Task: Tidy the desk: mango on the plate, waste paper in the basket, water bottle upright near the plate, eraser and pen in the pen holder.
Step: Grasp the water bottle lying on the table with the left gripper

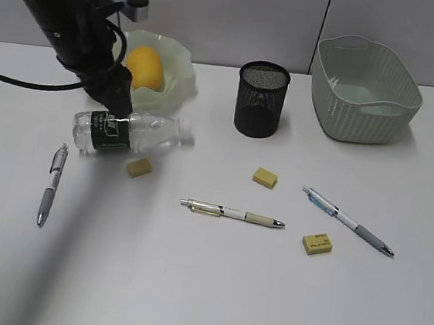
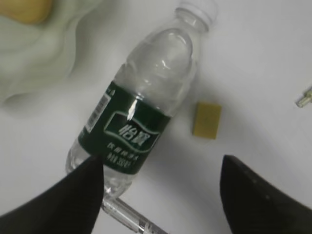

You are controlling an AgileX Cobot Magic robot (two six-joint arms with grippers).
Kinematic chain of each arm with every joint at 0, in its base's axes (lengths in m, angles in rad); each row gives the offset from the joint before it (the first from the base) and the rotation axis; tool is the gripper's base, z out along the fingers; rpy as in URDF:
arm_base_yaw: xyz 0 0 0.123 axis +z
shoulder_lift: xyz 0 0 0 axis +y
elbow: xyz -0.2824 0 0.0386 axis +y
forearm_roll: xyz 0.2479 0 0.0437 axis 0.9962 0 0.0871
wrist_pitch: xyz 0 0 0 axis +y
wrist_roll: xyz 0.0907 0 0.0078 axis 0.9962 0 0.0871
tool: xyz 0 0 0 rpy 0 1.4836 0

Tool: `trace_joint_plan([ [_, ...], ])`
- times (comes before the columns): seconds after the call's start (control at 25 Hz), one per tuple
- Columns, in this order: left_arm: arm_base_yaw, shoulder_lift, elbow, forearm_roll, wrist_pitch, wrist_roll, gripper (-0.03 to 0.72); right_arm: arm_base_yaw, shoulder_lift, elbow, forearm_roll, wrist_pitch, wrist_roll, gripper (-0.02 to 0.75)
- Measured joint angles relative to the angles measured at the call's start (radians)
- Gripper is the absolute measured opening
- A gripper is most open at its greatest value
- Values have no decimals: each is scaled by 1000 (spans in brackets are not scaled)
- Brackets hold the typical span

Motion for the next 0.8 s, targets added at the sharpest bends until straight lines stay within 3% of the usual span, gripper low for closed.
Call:
trace_joint_plan([
  [0.44, -18, 111, -38, 77, -24, 154, 587, 0, 0, 0, 0, -1, 0, 585],
  [0.8, -20, 143, -40, 88, -116, 216, 601, 0, 0, 0, 0, -1, 0, 585],
])
